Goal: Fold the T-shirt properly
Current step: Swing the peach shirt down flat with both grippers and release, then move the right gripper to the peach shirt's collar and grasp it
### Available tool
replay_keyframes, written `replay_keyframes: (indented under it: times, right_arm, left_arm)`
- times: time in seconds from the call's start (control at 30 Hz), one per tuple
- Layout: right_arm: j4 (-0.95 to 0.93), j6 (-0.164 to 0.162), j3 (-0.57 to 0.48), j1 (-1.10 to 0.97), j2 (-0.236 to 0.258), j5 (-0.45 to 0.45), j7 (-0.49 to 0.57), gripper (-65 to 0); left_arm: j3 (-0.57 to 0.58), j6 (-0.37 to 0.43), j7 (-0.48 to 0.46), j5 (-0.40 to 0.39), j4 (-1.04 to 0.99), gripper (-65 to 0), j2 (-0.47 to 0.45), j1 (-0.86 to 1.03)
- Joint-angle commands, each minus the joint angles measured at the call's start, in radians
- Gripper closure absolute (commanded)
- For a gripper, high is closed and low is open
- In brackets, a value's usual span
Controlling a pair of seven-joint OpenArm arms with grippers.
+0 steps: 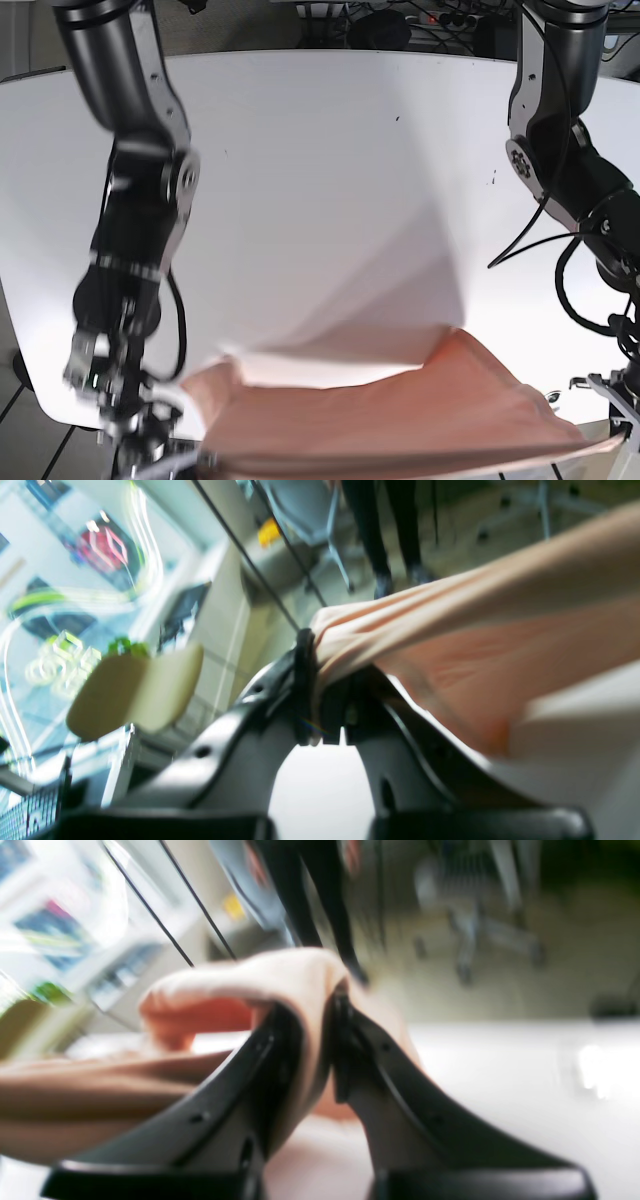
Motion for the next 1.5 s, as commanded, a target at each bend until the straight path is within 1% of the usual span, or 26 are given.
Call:
replay_keyframes:
  times: [0.03,0.1,0.13,0.2,0.27,0.33,0.4,0.5,0.57,0.6,0.63,0.67,0.7,0.8,0.83,0.87,0.9,0.93,1.03,1.13,1.2,1.3,1.33,1.4,1.47,1.5]
  right_arm:
    - [0.152,-0.008,0.007,-0.125,-0.004,0.009,0.028,-1.9]
    - [0.246,-0.008,0.007,-0.336,-0.007,0.049,0.033,-1.9]
    - [0.278,-0.008,0.007,-0.454,-0.007,0.092,0.048,-1.9]
    - [0.284,-0.008,0.002,-0.605,-0.007,0.144,0.11,-1.9]
    - [0.287,-0.008,0.002,-0.694,-0.007,0.157,0.12,-1.9]
    - [0.289,-0.008,0.007,-0.778,-0.007,0.16,0.124,-1.9]
    - [0.317,-0.008,0.007,-0.85,-0.007,0.16,0.124,-1.9]
    - [0.378,-0.008,0.002,-0.933,-0.01,0.161,0.124,-2.1]
    - [0.404,-0.008,0.01,-0.975,-0.041,0.161,0.122,-4.0]
    - [0.419,-0.008,0.02,-0.998,-0.047,0.161,0.122,-6.7]
    - [0.432,-0.008,0.026,-1.021,-0.055,0.16,0.12,-10.9]
    - [0.444,-0.008,0.031,-1.05,-0.056,0.16,0.12,-18.2]
    - [0.45,-0.008,0.03,-1.067,-0.056,0.16,0.12,-23.9]
    - [0.456,-0.005,0.022,-1.11,-0.049,0.157,0.119,-38.7]
    - [0.475,-0.005,0.002,-1.125,-0.04,0.151,0.111,-40.9]
    - [0.524,-0.005,-0.041,-1.153,0.002,0.131,0.085,-42.3]
    - [0.567,-0.005,-0.084,-1.171,0.025,0.115,0.077,-42.2]
    - [0.602,-0.005,-0.119,-1.194,0.036,0.102,0.077,-42.2]
    - [0.66,-0.006,-0.208,-1.22,0.049,0.016,0.077,-43.0]
    - [0.659,-0.006,-0.308,-1.182,0.051,-0.141,0.062,-43.1]
    - [0.659,-0.003,-0.368,-1.153,0.051,-0.253,0.024,-43.1]
    - [0.656,0.002,-0.443,-1.119,0.053,-0.281,0.015,-43.1]
    - [0.642,0.002,-0.486,-1.11,0.065,-0.281,0.002,-43.1]
    - [0.625,0.002,-0.567,-1.073,0.071,-0.279,-0.019,-43.1]
    - [0.574,-0.003,-0.609,-1.044,0.072,-0.285,-0.021,-43.1]
    - [0.556,-0.003,-0.607,-1.025,0.071,-0.285,-0.021,-43.1]
  left_arm:
    - [-0.008,0.016,-0.008,0.026,0.022,-0.1,-0.018,0.067]
    - [-0.063,-0.029,-0.01,0.026,0.057,-0.1,-0.014,0.191]
    - [-0.098,-0.078,-0.01,0.027,0.072,-0.1,-0.009,0.281]
    - [-0.141,-0.091,-0.01,0.027,0.075,-0.1,0.008,0.419]
    - [-0.189,-0.091,-0.03,0.026,0.085,0.0,0.026,0.527]
    - [-0.23,-0.091,-0.096,0.027,0.098,0.0,0.037,0.643]
    - [-0.238,-0.091,-0.13,0.027,0.101,0.0,0.042,0.728]
    - [-0.279,-0.091,-0.131,0.027,0.1,0.0,0.042,0.805]
    - [-0.298,-0.091,-0.133,0.027,0.095,0.0,0.042,0.834]
    - [-0.307,-0.091,-0.133,0.027,0.095,0.0,0.042,0.849]
    - [-0.322,-0.091,-0.133,0.027,0.095,0.0,0.042,0.866]
    - [-0.341,-0.091,-0.133,0.027,0.097,0.0,0.042,0.883]
    - [-0.35,-0.091,-0.133,0.027,0.097,0.0,0.042,0.891]
    - [-0.375,-0.091,-0.133,0.029,0.1,0.0,0.043,0.92]
    - [-0.378,-0.091,-0.133,0.029,0.101,0.0,0.043,0.927]
    - [-0.379,-0.091,-0.133,0.029,0.101,0.0,0.043,0.938]
    - [-0.379,-0.091,-0.133,0.027,0.101,0.0,0.043,0.947]
    - [-0.379,-0.091,-0.133,0.027,0.101,0.0,0.043,0.955]
    - [-0.378,-0.091,-0.133,0.027,0.101,0.0,0.063,0.96]
    - [-0.375,-0.091,-0.133,0.027,0.101,0.0,0.063,0.96]
    - [-0.371,-0.091,-0.133,0.031,0.101,0.0,0.063,0.96]
    - [-0.375,-0.091,-0.133,0.032,0.101,0.0,0.063,0.96]
    - [-0.375,-0.091,-0.133,0.032,0.101,0.0,0.063,0.96]
    - [-0.376,-0.091,-0.133,0.032,0.101,0.0,0.063,0.96]
    - [-0.371,-0.091,-0.133,0.032,0.101,0.0,0.063,0.96]
    - [-0.371,-0.091,-0.133,0.032,0.101,0.0,0.063,0.96]
